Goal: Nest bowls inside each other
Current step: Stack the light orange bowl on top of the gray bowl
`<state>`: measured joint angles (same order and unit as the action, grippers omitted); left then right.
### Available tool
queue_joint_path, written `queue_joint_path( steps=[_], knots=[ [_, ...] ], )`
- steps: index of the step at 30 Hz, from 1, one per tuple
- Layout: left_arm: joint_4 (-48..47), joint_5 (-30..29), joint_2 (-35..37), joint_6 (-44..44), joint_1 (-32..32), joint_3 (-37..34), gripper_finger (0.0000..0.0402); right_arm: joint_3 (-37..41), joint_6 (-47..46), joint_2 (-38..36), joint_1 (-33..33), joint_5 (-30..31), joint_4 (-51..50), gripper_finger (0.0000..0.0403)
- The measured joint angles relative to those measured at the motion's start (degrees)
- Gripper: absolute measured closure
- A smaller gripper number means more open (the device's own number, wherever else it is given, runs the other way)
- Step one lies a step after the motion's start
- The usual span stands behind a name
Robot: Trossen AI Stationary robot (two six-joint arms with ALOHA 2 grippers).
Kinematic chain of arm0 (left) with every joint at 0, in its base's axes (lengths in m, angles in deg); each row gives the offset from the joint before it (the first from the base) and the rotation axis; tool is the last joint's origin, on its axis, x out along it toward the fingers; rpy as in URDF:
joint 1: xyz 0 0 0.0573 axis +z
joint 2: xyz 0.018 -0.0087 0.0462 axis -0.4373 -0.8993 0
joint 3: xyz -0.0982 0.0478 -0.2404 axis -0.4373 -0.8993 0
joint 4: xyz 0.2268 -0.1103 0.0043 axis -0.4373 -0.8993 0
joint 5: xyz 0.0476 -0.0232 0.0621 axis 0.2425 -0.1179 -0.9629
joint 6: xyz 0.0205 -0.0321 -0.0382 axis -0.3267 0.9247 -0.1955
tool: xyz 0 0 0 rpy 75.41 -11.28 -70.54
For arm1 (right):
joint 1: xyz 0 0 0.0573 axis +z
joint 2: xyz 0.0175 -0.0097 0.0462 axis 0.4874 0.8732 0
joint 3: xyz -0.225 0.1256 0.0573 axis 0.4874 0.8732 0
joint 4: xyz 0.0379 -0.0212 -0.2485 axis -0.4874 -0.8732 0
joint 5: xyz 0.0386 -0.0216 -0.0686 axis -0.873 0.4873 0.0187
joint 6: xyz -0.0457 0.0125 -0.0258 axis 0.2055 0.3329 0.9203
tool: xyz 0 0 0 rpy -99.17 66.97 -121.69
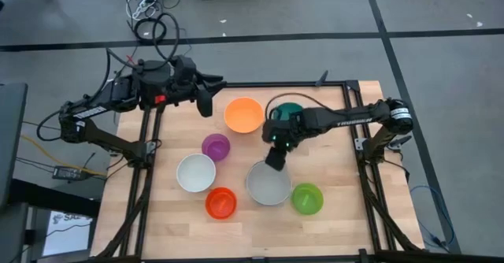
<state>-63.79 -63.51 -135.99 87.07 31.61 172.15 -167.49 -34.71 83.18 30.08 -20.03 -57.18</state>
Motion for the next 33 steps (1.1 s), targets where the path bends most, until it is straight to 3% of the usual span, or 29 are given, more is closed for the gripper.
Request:
queue_joint_path(
  steps=[3, 10, 18, 22, 26, 33],
  knots=[
    [2.4, 0.3, 0.6, 0.6, 0.0, 0.0, 0.0280, -1.8, 5.0, 0.1, -5.2, 2.8, 1.1, 0.0274],
    [3.3, 0.4, 1.8, 0.6, 0.0, 3.0, 0.0280, -16.5, 16.4, 8.8, -16.5, -4.5, -1.6, 0.0277],
    [3.3, 0.5, 2.9, 0.6, 0.0, 4.8, 0.0280, -40.0, 27.9, 28.3, -19.4, -11.8, -18.9, 0.0277],
    [3.2, 0.5, 3.4, 0.6, 0.0, 4.8, 0.0280, -48.3, 30.1, 35.2, -19.0, -14.2, -26.5, 0.0277],
    [2.3, 0.5, 3.3, 0.6, 0.0, 4.8, 0.0280, -47.9, 31.0, 36.3, -18.5, -18.2, -26.3, 0.0277],
    [0.8, 0.1, 3.4, 0.7, 0.0, 4.8, 0.0280, -47.9, 36.9, 37.4, -16.1, -14.0, -23.4, 0.0266]
  ],
)
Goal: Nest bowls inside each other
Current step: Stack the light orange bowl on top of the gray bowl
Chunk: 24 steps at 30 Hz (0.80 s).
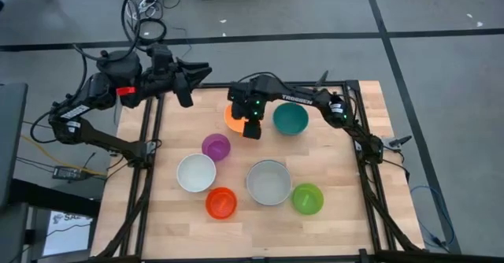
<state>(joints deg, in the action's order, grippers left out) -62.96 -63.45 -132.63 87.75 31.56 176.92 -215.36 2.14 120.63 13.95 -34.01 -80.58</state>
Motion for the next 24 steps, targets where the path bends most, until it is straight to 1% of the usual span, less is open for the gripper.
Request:
queue_joint_path(
  steps=[4, 8, 10, 16, 24],
  knots=[
    [-0.7, -0.1, 0.0, 0.2, 0.0, 0.0, 0.0280, 0.0, 1.8, -0.1, 1.2, 3.7, 5.4, 0.0245],
    [-0.9, -0.2, 0.0, 1.1, 0.0, 0.0, 0.0280, 1.4, 2.7, -0.2, 1.7, 4.4, 10.2, 0.0227],
    [-1.0, -0.2, 0.0, 1.4, 0.0, 0.0, 0.0280, 2.2, 3.3, 0.0, 1.7, 4.9, 10.3, 0.0222],
    [-1.0, -0.2, 0.0, 2.5, 0.0, 0.0, 0.0280, 6.1, 6.4, -0.1, 1.7, 5.2, 11.4, 0.0220],
    [-1.0, -0.2, 0.0, 2.5, 0.0, -0.1, 0.0280, 9.6, 6.8, -0.1, 1.8, 5.1, 13.1, 0.0221]
  ],
)
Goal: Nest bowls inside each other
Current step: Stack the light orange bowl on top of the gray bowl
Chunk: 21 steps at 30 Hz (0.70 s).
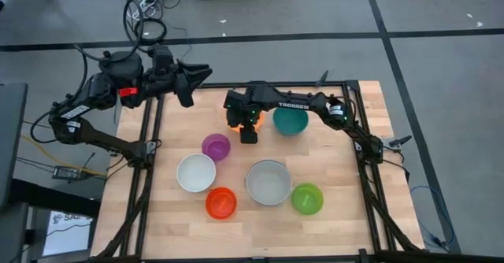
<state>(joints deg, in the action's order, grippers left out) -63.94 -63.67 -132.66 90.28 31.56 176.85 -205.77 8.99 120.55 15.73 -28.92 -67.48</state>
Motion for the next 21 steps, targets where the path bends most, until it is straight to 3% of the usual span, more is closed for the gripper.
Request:
queue_joint_path(
  steps=[12, 15, 21],
  knots=[
    [0.0, 0.0, 0.0, 0.3, 0.0, 0.0, 0.0280, 9.2, -0.7, 0.0, 0.4, 2.1, 7.7, 0.0233],
    [0.0, 0.0, 0.0, 0.6, 0.0, 0.0, 0.0280, 9.8, -0.7, 0.0, 0.2, 3.9, 7.7, 0.0267],
    [0.0, 0.0, 0.0, 0.8, 0.0, 0.0, 0.0280, 8.7, -0.2, -0.2, -0.5, 4.0, 8.0, 0.0389]
  ],
)
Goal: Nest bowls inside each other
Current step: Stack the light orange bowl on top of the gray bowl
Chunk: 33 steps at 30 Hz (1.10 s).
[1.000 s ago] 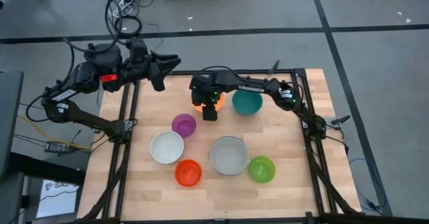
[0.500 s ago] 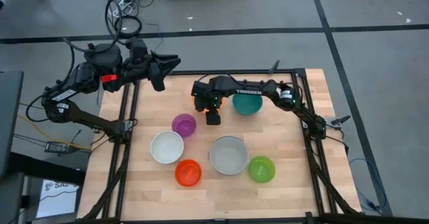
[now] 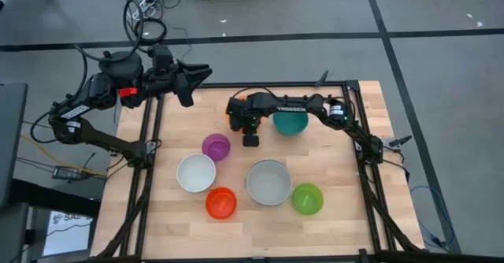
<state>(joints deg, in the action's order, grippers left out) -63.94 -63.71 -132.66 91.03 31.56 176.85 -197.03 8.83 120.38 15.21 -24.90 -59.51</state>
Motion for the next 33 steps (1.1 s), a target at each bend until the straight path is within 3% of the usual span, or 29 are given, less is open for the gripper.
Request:
queue_joint_path(
  steps=[6, 12, 17, 23, 28, 33],
  knots=[
    [-1.6, -0.8, 0.0, 0.0, 0.0, 0.0, 0.0280, -5.4, 0.0, -0.4, -0.1, -0.6, -8.1, 0.0401],
    [-12.1, -5.0, 2.1, -1.5, 0.0, -0.1, 0.0280, -10.4, -2.0, -8.6, 1.8, -14.2, -20.1, 0.0402],
    [-26.3, -5.9, 3.0, -0.6, 0.0, -0.1, 0.0280, -10.4, -5.1, -16.5, 7.0, -19.6, -25.7, 0.0402],
    [-42.6, 5.0, 2.6, 1.2, 0.0, -2.3, 0.0280, -10.4, -10.2, -21.1, 17.3, -19.4, -27.4, 0.0403],
    [-44.0, 11.9, 2.6, 4.0, -0.6, -8.4, 0.0280, -10.3, -14.1, -20.6, 22.6, -15.6, -26.7, 0.0403],
    [-44.5, 15.9, 2.5, 7.1, -1.6, -16.6, 0.0280, -8.8, -14.8, -20.6, 22.8, -19.6, -26.2, 0.0403]
  ],
)
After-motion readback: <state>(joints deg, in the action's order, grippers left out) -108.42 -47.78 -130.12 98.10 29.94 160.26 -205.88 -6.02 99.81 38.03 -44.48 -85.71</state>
